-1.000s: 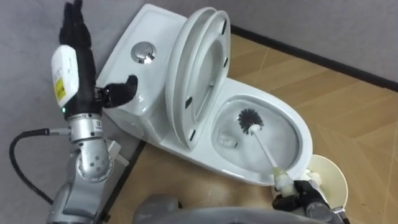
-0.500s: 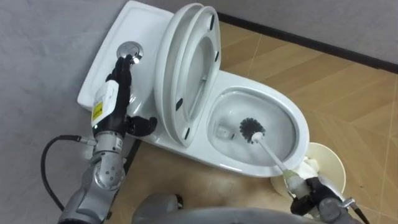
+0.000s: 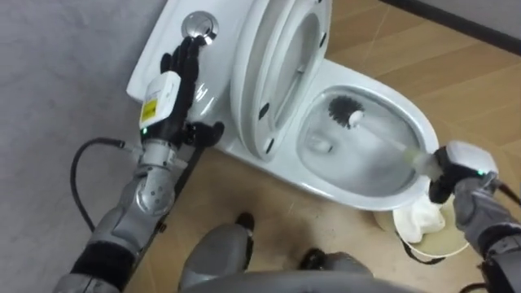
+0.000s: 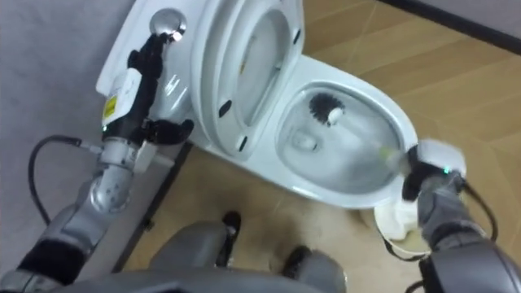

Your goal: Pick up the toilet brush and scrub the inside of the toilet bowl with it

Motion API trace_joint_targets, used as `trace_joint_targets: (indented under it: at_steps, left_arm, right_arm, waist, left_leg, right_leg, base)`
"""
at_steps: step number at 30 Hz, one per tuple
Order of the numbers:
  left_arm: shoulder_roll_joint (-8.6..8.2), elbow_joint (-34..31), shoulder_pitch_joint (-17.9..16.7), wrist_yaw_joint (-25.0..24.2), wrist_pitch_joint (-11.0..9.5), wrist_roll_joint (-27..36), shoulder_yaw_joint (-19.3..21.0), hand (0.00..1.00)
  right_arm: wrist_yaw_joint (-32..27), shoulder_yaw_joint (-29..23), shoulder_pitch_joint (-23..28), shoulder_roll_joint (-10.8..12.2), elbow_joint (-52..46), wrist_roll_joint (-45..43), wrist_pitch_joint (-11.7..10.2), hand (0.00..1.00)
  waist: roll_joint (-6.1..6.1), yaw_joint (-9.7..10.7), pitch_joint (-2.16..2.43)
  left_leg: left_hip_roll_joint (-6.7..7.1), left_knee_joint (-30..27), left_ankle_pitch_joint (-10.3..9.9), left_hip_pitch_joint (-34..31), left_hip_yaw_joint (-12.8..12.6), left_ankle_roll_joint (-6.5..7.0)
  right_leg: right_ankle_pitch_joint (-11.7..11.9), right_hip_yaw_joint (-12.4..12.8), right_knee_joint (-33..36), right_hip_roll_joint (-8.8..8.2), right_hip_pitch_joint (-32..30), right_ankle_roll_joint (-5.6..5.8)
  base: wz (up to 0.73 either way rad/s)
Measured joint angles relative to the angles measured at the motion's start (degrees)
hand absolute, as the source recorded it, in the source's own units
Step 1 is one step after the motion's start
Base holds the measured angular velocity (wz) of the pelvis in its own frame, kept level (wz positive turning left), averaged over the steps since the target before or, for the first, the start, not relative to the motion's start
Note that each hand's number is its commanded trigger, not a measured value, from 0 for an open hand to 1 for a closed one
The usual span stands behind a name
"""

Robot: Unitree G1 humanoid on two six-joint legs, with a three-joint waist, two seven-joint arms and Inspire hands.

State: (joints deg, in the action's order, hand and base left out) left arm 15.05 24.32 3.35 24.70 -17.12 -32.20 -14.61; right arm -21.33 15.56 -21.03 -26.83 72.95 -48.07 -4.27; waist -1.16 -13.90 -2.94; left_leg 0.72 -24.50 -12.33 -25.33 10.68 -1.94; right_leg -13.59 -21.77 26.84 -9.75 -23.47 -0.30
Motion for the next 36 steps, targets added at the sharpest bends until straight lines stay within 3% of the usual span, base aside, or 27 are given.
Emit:
trace_joint_targets:
  at_steps: [1, 3, 6, 9, 14, 18, 24, 30, 32, 36]
  left_arm:
    - [0.01, 0.5, 1.4, -0.3, 0.0, 0.0, -0.2, 0.00]
    - [0.03, 0.6, 2.5, -0.6, 0.0, 0.0, -0.4, 0.00]
    - [0.04, 0.4, 3.9, 0.7, 0.0, 0.0, -1.3, 0.00]
    - [0.16, 0.2, 4.2, 1.6, 0.0, 0.1, -2.1, 0.00]
    - [2.07, -1.7, 4.7, 2.6, 0.0, 0.1, -4.3, 0.00]
    - [2.16, -2.4, 5.1, 3.7, 0.0, 0.1, -4.9, 0.00]
    - [2.16, -4.9, 4.9, 7.0, 1.9, 0.1, -6.0, 0.00]
    - [2.16, -7.5, 3.7, 8.5, 3.4, 0.2, -6.0, 0.00]
    - [2.16, -7.6, 3.6, 9.3, 3.4, 2.1, -6.8, 0.00]
    - [2.17, -7.7, 3.7, 10.9, 3.5, 4.6, -8.3, 0.00]
  right_arm:
    - [-0.5, 0.9, -0.8, -1.0, 0.0, -1.7, 0.5, 1.00]
    - [-0.5, 2.5, -1.6, -1.6, -0.4, -3.7, 1.6, 1.00]
    - [-0.3, 5.0, -1.8, -2.3, -4.4, -6.1, 2.4, 1.00]
    - [0.5, 8.4, -2.2, -2.3, -6.4, -9.0, 4.7, 1.00]
    - [0.7, 12.8, -2.3, -3.3, -6.8, -11.9, 7.4, 1.00]
    - [0.8, 13.4, -3.0, -3.3, -6.8, -11.9, 10.9, 1.00]
    - [1.9, 13.8, -5.4, -4.6, -6.7, -8.4, 15.6, 1.00]
    - [2.4, 13.8, -6.0, -4.3, -6.8, -8.0, 16.9, 1.00]
    - [2.1, 15.4, -6.0, -4.6, -6.8, -5.9, 17.0, 1.00]
    - [0.9, 17.5, -5.9, -5.5, -6.4, -0.5, 17.5, 1.00]
  waist:
    - [0.41, 0.1, -0.29]
    - [0.88, -0.3, -0.27]
    - [1.40, -1.0, 0.05]
    - [1.57, -1.0, 0.12]
    - [2.29, -1.0, 0.11]
    - [3.10, -2.3, 0.12]
    - [5.12, -3.8, 0.37]
    - [5.85, -3.9, 0.57]
    - [5.91, -3.9, 0.55]
    - [6.67, -3.6, 0.67]
  left_leg:
    - [-0.23, -1.1, 0.0, -2.1, -1.7, -0.02]
    - [-0.94, -1.3, 0.2, -3.4, -4.3, -0.16]
    - [-0.56, -2.3, 0.3, -6.5, -4.4, -0.12]
    - [0.20, -4.0, 0.4, -8.8, -4.5, 0.06]
    - [1.50, -8.5, 0.5, -14.3, -4.6, 0.34]
    - [1.71, -10.1, 0.1, -17.6, -4.5, 0.93]
    - [1.71, -13.0, 0.1, -24.0, -4.4, 0.79]
    - [1.64, -14.0, 0.2, -26.3, -4.7, 0.56]
    - [0.86, -14.2, 0.2, -26.4, -6.7, 0.67]
    - [0.82, -14.4, 0.2, -26.8, -7.4, 0.82]
  right_leg:
    - [0.0, -0.9, 0.9, 0.01, -1.1, -0.09]
    - [0.0, -1.1, 2.2, -0.10, -2.9, -0.19]
    - [-0.2, -0.9, 4.2, -0.47, -6.6, -0.47]
    - [-0.4, -1.3, 6.0, -1.60, -8.7, -0.74]
    - [-1.8, -2.1, 9.1, -3.63, -12.5, -0.88]
    - [-2.0, -1.8, 11.3, -4.09, -16.0, -1.15]
    - [-2.3, -1.6, 14.6, -4.49, -22.1, -1.96]
    - [-2.7, -1.5, 15.8, -4.71, -24.5, -2.38]
    - [-2.8, -1.2, 15.8, -4.57, -24.5, -2.37]
    - [-2.9, -1.1, 16.1, -4.88, -24.9, -2.26]
  base:
    - [0.43]
    - [0.20]
    - [0.00]
    - [0.05]
    - [0.18]
    - [-0.02]
    - [0.04]
    - [0.02]
    - [0.00]
    - [0.02]
